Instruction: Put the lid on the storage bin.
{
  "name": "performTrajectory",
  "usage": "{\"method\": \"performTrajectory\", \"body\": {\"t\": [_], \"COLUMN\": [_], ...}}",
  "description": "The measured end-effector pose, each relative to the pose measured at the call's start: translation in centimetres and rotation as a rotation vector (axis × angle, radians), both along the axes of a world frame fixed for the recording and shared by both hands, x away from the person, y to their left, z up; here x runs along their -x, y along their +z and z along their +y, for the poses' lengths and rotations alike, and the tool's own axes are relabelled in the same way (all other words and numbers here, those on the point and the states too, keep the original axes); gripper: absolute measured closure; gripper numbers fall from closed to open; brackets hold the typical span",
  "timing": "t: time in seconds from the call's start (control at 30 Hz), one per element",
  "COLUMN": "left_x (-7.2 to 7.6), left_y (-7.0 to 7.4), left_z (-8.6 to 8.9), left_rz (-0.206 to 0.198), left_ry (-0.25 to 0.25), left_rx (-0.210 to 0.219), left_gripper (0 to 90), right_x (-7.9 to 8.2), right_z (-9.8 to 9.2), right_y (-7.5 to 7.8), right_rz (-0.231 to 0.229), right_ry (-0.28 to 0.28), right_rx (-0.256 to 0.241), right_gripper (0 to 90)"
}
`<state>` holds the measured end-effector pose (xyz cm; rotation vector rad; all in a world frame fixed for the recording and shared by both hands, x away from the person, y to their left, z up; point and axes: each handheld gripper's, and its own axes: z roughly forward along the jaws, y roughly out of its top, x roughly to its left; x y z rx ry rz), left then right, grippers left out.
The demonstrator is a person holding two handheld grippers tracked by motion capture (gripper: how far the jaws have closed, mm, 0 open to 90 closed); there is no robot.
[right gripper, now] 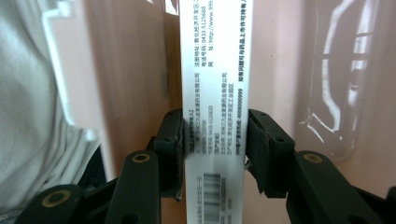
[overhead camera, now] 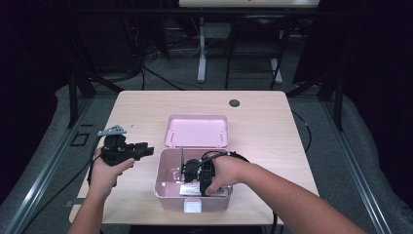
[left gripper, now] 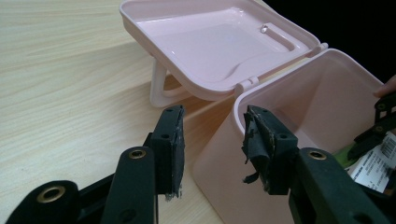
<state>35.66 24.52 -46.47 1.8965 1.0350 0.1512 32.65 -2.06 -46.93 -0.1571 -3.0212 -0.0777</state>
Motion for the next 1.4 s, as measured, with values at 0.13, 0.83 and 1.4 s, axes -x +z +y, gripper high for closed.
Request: {"method": "performTrajectory", "body": {"t": [0.13,0.83,1.4], "left_x": [0.0,0.3,0.2], "left_y": [0.0,0.0,0.4], "left_z": [-0.1,-0.3,-0.4], "left_rz": [0.002,0.001,-0.007], "left_ry": [0.000,-0.005,-0.015], "left_rx": [-0.001,-0.011,-0.003], "left_gripper": [57.5,57.5,57.6], "right_x": [0.1,0.9,-1.0], "right_z": [-0.3,-1.8,-5.0], "right_y": [1.2,5.6,7.7], "right_rz": [-0.014,-0.084,-0.158], "right_ry": [-0.016,-0.055,-0.195], "right_rx": [-0.021,-0.087,-0.173], "right_gripper": [58.7,58.7,56.6]}}
